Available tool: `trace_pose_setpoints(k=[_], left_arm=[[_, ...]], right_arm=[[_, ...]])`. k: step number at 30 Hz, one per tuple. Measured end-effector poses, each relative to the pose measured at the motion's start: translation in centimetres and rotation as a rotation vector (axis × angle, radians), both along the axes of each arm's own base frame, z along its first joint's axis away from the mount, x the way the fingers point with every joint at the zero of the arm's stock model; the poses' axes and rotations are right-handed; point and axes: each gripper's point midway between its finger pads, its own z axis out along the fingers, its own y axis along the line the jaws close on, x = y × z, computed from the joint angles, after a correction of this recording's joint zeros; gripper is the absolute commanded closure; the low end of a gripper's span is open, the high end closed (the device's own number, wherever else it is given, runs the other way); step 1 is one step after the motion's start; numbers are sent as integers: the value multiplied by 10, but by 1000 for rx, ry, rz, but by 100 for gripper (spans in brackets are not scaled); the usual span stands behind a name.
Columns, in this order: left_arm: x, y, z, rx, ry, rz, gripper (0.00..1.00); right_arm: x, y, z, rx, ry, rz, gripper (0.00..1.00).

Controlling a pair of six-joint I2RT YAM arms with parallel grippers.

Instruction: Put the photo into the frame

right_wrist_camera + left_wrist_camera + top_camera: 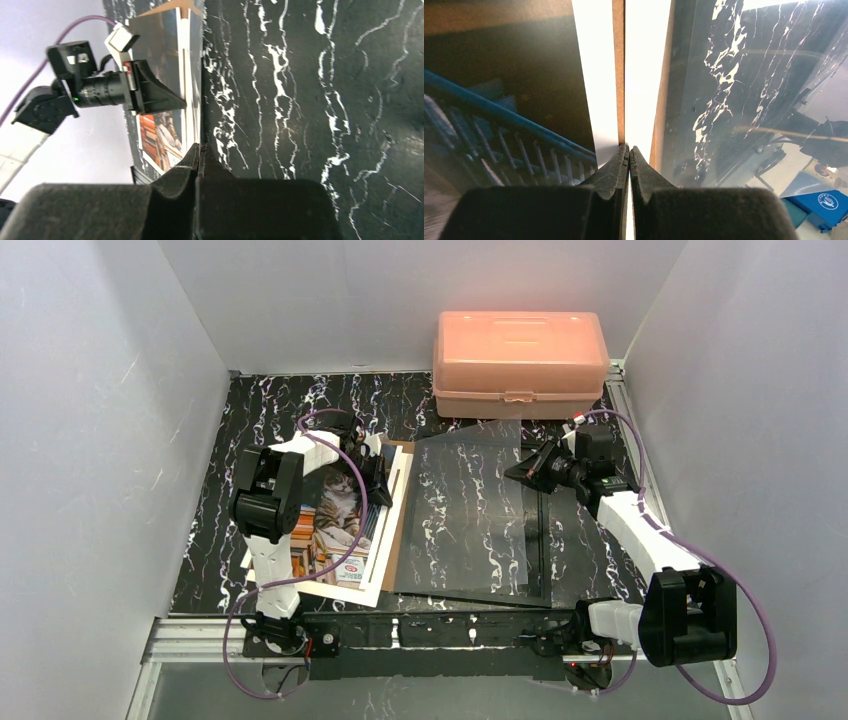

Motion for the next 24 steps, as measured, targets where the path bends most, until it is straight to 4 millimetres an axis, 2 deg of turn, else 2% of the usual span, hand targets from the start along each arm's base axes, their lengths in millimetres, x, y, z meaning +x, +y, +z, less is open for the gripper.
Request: trace_pose_setpoints(k=[10,24], left_arm=[[-3,-4,1,-4,4,-13,100],[-8,-10,1,-6,7,-33,100]], right_arm=[[-12,-21,-34,-196,25,20,99],[-27,-48,-87,-342,91,-38,99]])
